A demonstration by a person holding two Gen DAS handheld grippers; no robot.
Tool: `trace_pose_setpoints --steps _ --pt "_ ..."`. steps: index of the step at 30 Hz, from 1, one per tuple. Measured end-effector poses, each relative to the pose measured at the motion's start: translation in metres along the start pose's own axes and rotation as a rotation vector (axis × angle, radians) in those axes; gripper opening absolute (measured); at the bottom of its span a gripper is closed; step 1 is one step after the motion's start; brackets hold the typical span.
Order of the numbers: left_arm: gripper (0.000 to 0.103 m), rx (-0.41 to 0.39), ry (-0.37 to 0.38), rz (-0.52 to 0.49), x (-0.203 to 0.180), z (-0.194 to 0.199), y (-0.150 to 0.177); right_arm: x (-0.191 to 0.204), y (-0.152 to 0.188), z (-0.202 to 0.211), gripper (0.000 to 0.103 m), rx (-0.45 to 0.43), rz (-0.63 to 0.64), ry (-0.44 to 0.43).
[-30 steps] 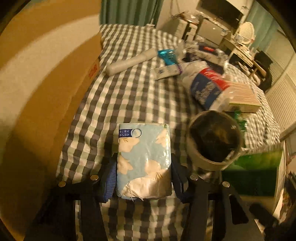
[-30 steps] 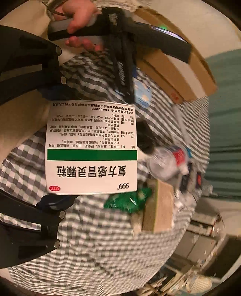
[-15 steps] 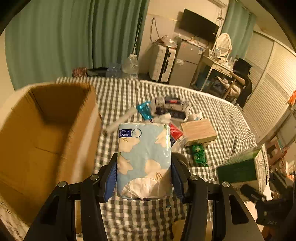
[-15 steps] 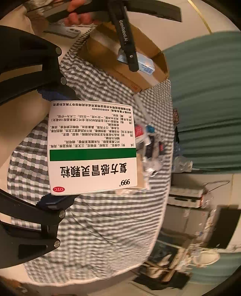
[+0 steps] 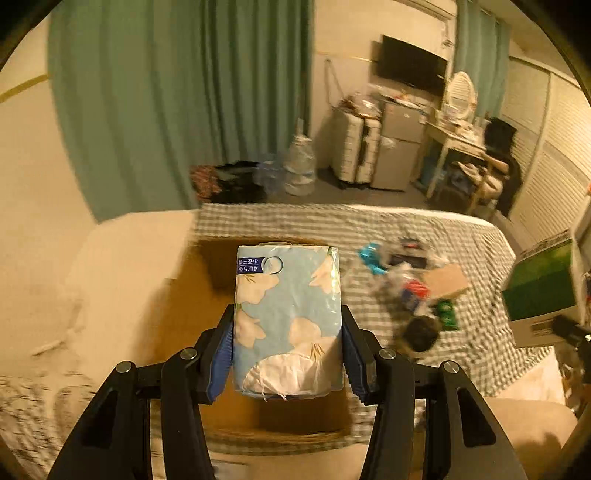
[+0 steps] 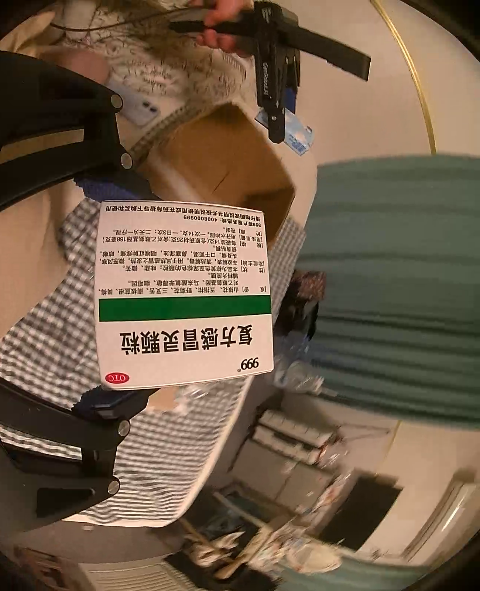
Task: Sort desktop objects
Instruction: 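Carry both items over the cardboard box and open both tools to drop them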
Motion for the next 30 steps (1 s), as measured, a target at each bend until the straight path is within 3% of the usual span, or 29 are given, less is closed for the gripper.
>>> trace_pose_setpoints --steps 6,12,19,24,25,26,27,28,30 --pt "0.053 -0.009 -0.012 0.071 0.061 0.010 0.008 0.052 -0.050 -0.015 0.078 -0.024 0.023 -0.114" --pt "0.053 0.033 0.002 0.084 0.081 -0.016 0.018 0.102 -0.080 -0.072 0.078 0.022 0.043 -0.184" --pt "0.053 0.100 -0.019 0.006 0.075 -0.061 0.030 0.131 -0.076 -0.153 0.078 0.141 0.034 -0.201" --pt "0.054 0.134 0.010 0.052 0.081 -0.080 0.043 0.128 -0.073 -0.176 0.079 0.154 -0.023 -0.267" --pt "0.057 0.137 0.020 0.058 0.082 -0.082 0.044 0.128 -0.075 -0.177 0.083 0.146 -0.048 -0.295" --pt "0.070 0.142 0.031 0.064 0.081 -0.083 0.045 0.126 -0.077 -0.176 0.089 0.142 -0.076 -0.328" --pt "0.091 0.144 0.027 0.079 0.083 -0.082 0.045 0.119 -0.080 -0.176 0.103 0.135 -0.095 -0.322" --pt "0.099 0.137 0.014 0.094 0.086 -0.080 0.046 0.111 -0.082 -0.173 0.103 0.120 -0.123 -0.294" --pt "0.102 0.102 0.002 0.125 0.090 -0.073 0.044 0.100 -0.083 -0.166 0.103 0.090 -0.157 -0.288"
Point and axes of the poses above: each gripper's, at about its wrist camera, not at the fingertips, and z roughly against the way its jaws point, x to its left, y to its underside, the point moved 6 cm from there along -z, roughly the way its jaws point, and after that the axes turned 2 degrees about y, right-handed, at the moved point
